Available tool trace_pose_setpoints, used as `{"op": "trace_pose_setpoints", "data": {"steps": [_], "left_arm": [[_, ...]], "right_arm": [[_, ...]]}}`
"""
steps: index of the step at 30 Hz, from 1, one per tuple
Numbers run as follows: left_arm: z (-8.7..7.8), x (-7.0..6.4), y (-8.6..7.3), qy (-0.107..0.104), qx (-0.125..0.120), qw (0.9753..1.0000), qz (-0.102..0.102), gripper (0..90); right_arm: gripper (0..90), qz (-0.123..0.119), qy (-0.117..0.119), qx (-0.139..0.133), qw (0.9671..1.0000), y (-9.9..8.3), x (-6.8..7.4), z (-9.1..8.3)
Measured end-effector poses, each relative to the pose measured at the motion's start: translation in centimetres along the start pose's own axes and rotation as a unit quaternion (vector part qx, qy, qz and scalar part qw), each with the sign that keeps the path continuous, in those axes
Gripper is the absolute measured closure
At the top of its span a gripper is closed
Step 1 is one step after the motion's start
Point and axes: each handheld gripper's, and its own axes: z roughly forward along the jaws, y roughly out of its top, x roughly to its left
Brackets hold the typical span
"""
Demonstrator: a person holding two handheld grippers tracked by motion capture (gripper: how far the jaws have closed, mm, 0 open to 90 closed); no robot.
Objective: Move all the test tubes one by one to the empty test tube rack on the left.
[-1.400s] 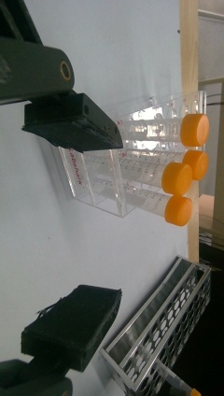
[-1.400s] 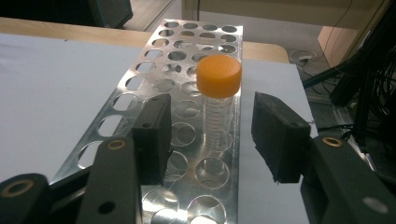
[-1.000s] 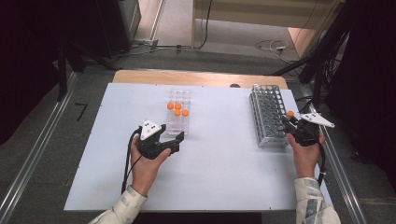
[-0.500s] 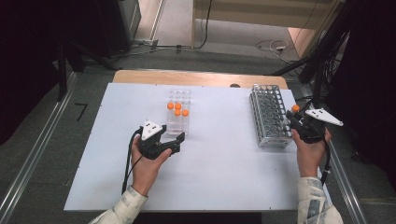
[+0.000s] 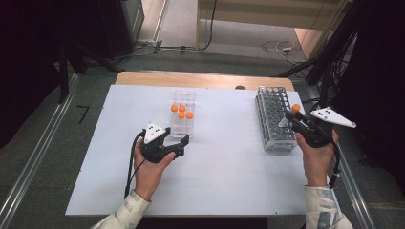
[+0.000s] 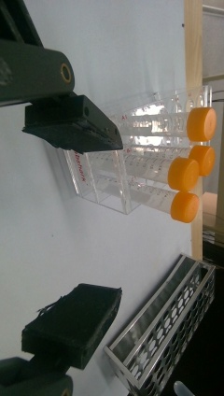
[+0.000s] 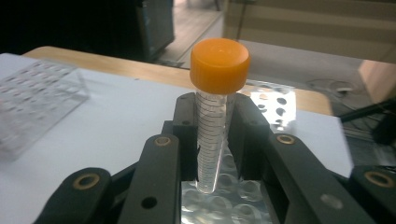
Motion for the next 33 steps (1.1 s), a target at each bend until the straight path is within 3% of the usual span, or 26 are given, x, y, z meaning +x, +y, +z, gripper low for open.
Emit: {"op": "trace_pose_setpoints", "data": {"steps": [6,11,22,33], "left_arm": [[-0.2,0.1,0.1,0.000,-0.001,1.0000,-0.002,23.8],[-0.2,0.1,0.1,0.000,-0.004,1.0000,-0.006,23.6],[-0.3,-0.1,0.2,-0.006,-0.004,1.0000,-0.002,24.3],[-0.5,-0.5,0.4,-0.012,-0.009,0.9999,0.001,24.4]], "right_arm": [[71.8,-0.018,0.063,0.015,0.9977,-0.2,3.4,1.2],[71.8,-0.036,0.095,0.029,0.9944,-0.6,5.8,2.2],[71.8,-0.069,0.139,0.055,0.9863,-1.9,10.0,3.8],[71.8,-0.086,0.173,0.074,0.9783,-3.0,12.9,4.9]]}}
